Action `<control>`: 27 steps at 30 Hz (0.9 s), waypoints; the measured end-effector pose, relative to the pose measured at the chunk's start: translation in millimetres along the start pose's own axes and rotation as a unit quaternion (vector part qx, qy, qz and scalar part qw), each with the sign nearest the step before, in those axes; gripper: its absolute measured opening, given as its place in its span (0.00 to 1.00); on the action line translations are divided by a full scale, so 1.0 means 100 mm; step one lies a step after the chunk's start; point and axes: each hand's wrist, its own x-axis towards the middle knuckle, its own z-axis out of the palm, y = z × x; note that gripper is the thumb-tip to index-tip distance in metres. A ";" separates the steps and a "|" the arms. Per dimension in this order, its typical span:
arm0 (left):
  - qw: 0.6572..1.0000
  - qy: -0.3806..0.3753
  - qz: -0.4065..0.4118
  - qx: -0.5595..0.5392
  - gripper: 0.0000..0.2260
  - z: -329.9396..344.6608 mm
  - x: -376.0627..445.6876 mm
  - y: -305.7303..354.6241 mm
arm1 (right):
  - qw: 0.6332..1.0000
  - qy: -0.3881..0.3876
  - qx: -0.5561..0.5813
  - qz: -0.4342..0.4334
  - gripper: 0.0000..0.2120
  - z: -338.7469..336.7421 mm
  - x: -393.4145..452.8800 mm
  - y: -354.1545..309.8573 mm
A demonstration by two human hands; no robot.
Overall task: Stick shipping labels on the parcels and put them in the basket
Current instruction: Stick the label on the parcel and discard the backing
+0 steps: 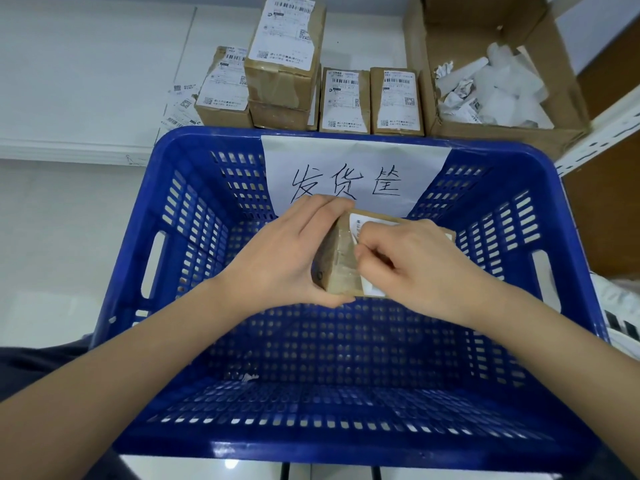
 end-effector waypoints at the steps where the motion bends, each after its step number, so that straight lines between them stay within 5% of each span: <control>1: 1.000 0.001 0.002 -0.001 0.40 0.00 0.00 0.00 | 1.000 -0.003 0.002 0.003 0.13 -0.01 0.00 0.00; 6: 0.999 0.000 -0.003 0.046 0.37 0.02 0.01 0.04 | 1.000 -0.008 -0.016 0.014 0.15 0.07 -0.02 -0.04; 11: 0.990 -0.010 0.017 0.139 0.31 0.07 0.01 0.10 | 0.990 -0.009 -0.132 0.043 0.29 0.10 -0.03 -0.01; 19: 0.989 -0.019 0.012 0.146 0.38 0.06 0.00 0.13 | 0.998 -0.023 -0.047 0.041 0.13 0.14 0.00 0.01; 27: 0.993 -0.017 0.007 0.117 0.33 0.01 0.01 0.13 | 0.995 0.080 -0.056 -0.007 0.12 0.20 0.00 0.02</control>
